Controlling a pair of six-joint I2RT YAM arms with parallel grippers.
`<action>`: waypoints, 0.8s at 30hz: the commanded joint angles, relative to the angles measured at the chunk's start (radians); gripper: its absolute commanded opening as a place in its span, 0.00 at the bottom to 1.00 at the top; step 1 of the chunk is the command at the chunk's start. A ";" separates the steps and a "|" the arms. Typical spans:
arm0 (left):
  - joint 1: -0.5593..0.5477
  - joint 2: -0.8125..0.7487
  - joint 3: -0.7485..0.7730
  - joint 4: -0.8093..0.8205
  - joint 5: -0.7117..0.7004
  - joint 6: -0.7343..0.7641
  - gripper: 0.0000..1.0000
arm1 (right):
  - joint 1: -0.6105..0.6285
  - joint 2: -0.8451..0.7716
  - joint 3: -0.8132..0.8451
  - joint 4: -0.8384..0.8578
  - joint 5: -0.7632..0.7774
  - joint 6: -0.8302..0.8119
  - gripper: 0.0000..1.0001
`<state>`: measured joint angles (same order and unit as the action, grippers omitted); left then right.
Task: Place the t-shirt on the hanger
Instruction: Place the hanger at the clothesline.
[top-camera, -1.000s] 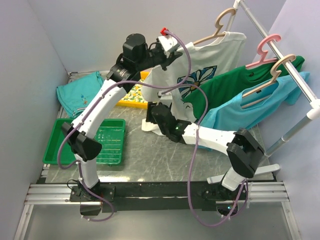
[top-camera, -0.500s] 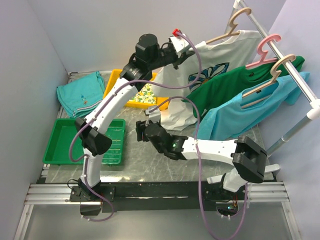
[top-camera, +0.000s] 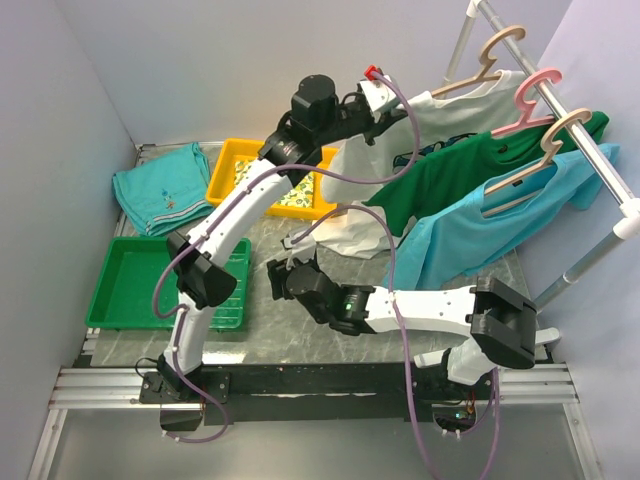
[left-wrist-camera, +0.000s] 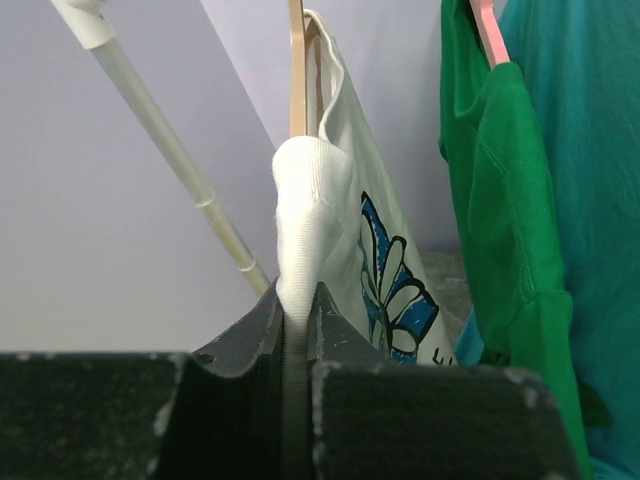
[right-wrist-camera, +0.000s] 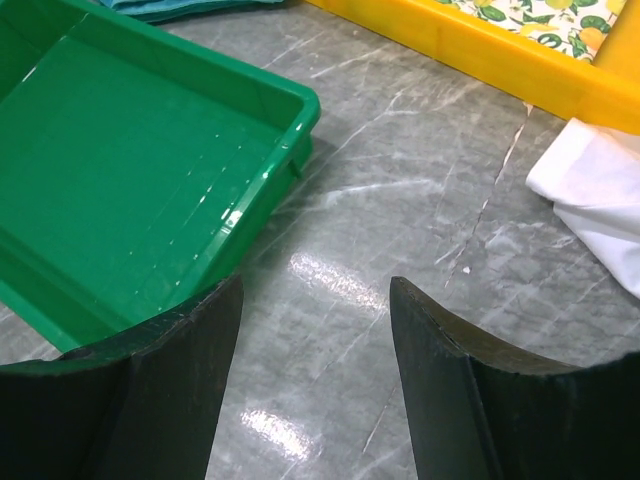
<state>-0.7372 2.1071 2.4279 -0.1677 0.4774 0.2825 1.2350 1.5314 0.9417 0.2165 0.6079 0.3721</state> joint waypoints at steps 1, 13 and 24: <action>-0.013 0.002 0.088 0.190 0.003 -0.037 0.01 | 0.021 -0.054 -0.003 0.035 0.047 -0.018 0.68; -0.036 0.057 0.106 0.249 0.009 -0.106 0.01 | 0.034 -0.074 -0.023 0.040 0.065 -0.033 0.68; -0.037 0.074 0.099 0.266 0.004 -0.140 0.01 | 0.035 -0.076 -0.027 0.046 0.067 -0.039 0.68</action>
<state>-0.7670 2.1944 2.4580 -0.0807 0.4744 0.1692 1.2610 1.5002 0.9215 0.2241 0.6403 0.3420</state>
